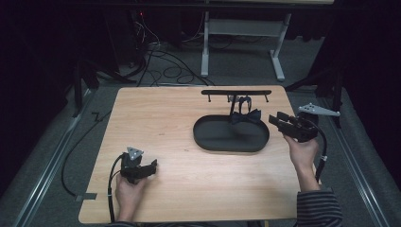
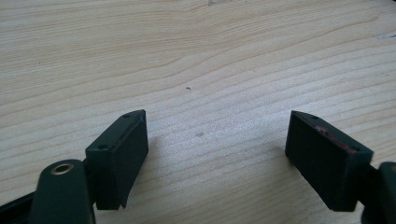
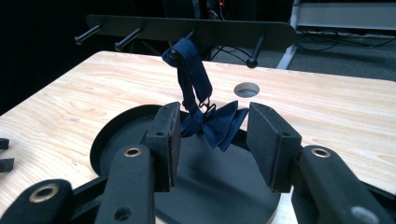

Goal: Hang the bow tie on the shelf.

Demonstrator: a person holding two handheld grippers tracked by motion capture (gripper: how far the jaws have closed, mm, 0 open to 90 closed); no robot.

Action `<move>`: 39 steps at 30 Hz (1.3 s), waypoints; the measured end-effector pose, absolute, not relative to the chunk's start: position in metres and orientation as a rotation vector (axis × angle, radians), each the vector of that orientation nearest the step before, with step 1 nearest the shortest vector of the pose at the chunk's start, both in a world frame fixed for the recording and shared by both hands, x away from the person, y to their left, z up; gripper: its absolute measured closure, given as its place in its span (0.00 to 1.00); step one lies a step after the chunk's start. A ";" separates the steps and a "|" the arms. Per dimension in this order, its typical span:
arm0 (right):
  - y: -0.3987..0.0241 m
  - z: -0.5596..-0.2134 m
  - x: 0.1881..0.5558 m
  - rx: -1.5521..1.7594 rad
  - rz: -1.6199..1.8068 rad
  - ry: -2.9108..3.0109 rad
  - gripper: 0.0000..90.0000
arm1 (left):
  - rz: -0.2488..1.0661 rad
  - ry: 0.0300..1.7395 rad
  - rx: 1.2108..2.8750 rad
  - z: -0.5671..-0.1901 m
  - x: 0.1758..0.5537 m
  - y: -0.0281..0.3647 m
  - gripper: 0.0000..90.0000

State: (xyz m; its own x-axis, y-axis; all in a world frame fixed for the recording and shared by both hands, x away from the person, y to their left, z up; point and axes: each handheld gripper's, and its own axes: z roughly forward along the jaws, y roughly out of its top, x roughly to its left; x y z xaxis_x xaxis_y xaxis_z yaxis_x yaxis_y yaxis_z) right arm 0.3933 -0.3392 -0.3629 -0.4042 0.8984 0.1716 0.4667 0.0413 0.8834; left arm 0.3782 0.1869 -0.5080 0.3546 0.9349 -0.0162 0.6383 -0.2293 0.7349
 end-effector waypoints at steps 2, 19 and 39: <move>-0.340 -0.364 0.392 1.379 1.327 1.895 0.63 | 0.579 1.365 1.963 -0.508 0.378 0.187 0.24; -0.354 -0.371 0.366 1.398 1.361 1.858 0.63 | 0.579 1.365 1.963 -0.508 0.378 0.187 0.24; -0.362 -0.383 0.343 1.419 1.390 1.835 0.63 | 0.579 1.365 1.963 -0.508 0.378 0.187 0.24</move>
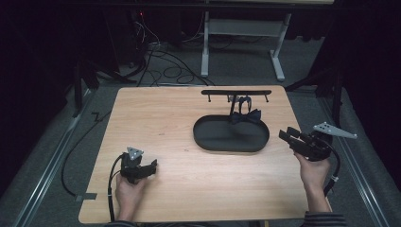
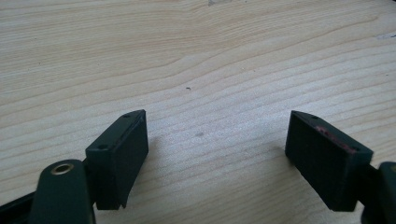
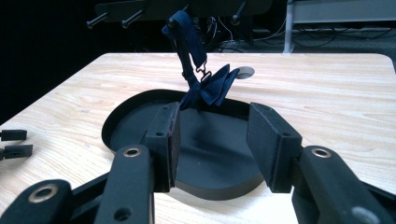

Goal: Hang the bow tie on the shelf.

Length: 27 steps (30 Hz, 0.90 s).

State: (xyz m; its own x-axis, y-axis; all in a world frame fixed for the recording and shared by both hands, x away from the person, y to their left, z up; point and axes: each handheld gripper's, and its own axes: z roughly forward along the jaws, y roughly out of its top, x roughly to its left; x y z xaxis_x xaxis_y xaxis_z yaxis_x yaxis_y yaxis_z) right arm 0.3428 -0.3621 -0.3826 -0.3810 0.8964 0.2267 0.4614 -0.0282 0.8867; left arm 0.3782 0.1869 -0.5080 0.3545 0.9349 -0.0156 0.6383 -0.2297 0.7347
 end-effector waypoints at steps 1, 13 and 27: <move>-0.362 -0.383 0.342 1.415 1.390 1.835 0.63 | 0.580 1.365 1.963 -0.508 0.378 0.187 0.24; -0.366 -0.392 0.334 1.433 1.410 1.814 0.63 | 0.580 1.366 1.963 -0.508 0.378 0.187 0.24; -0.364 -0.402 0.326 1.428 1.422 1.818 0.63 | 0.581 1.366 1.963 -0.508 0.378 0.187 0.24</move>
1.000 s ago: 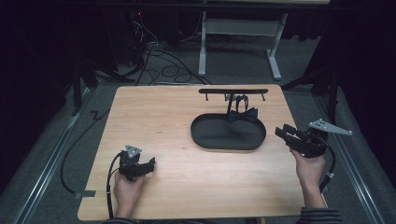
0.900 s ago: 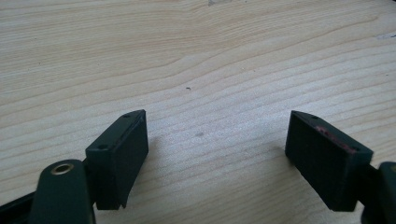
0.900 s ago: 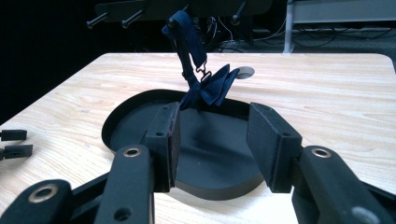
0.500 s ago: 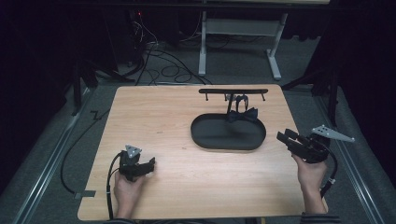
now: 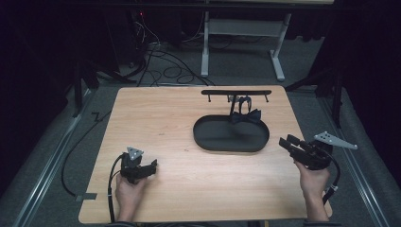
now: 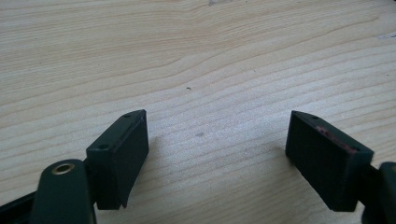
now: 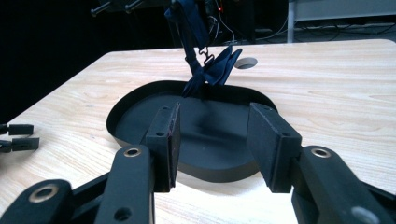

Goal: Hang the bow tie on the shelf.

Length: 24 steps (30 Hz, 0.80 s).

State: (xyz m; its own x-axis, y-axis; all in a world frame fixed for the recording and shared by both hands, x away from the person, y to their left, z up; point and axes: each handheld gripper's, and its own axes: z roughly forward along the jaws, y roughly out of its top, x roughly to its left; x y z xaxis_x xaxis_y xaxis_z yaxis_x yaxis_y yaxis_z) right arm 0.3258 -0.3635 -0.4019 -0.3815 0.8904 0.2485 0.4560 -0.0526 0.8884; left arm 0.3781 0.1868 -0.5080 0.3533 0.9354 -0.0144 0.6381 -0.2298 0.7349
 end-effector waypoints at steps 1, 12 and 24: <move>-0.363 -0.403 0.325 1.429 1.423 1.819 0.63 | 0.581 1.366 1.963 -0.508 0.378 0.187 0.24; -0.357 -0.410 0.322 1.427 1.427 1.831 0.63 | 0.582 1.366 1.963 -0.508 0.378 0.187 0.24; -0.348 -0.420 0.322 1.427 1.437 1.862 0.63 | 0.583 1.366 1.962 -0.508 0.378 0.187 0.24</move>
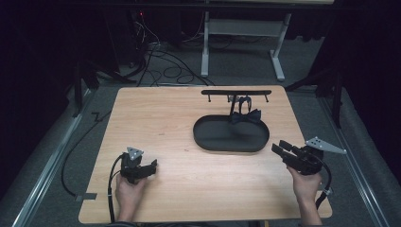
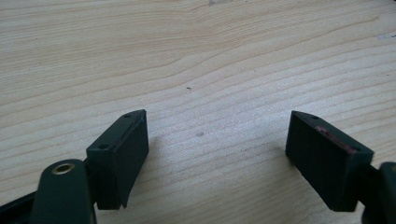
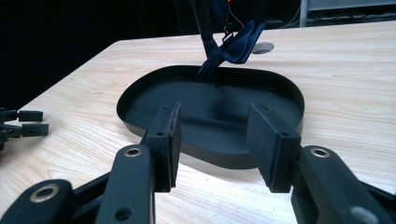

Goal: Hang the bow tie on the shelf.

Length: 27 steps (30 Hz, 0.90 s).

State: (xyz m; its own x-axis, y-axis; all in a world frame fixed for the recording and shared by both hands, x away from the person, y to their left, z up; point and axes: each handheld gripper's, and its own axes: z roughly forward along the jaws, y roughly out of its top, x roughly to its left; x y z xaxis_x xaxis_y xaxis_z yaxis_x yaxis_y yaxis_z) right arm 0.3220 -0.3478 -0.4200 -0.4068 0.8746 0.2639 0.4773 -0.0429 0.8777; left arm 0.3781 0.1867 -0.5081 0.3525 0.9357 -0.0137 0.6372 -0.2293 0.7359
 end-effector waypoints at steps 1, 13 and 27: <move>-0.347 -0.421 0.322 1.432 1.439 1.864 0.63 | 0.581 1.366 1.964 -0.508 0.378 0.187 0.24; -0.345 -0.434 0.320 1.447 1.436 1.875 0.64 | 0.585 1.367 1.962 -0.508 0.378 0.187 0.24; -0.337 -0.453 0.320 1.479 1.417 1.907 0.64 | 0.586 1.365 1.961 -0.508 0.378 0.187 0.24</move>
State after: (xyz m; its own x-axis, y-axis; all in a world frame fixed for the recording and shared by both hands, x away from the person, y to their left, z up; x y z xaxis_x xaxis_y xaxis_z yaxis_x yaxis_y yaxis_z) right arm 0.3196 -0.3367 -0.4535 -0.3991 0.8697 0.2903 0.5289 -0.0403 0.8477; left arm 0.3781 0.1866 -0.5081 0.3521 0.9359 -0.0122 0.6362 -0.2298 0.7365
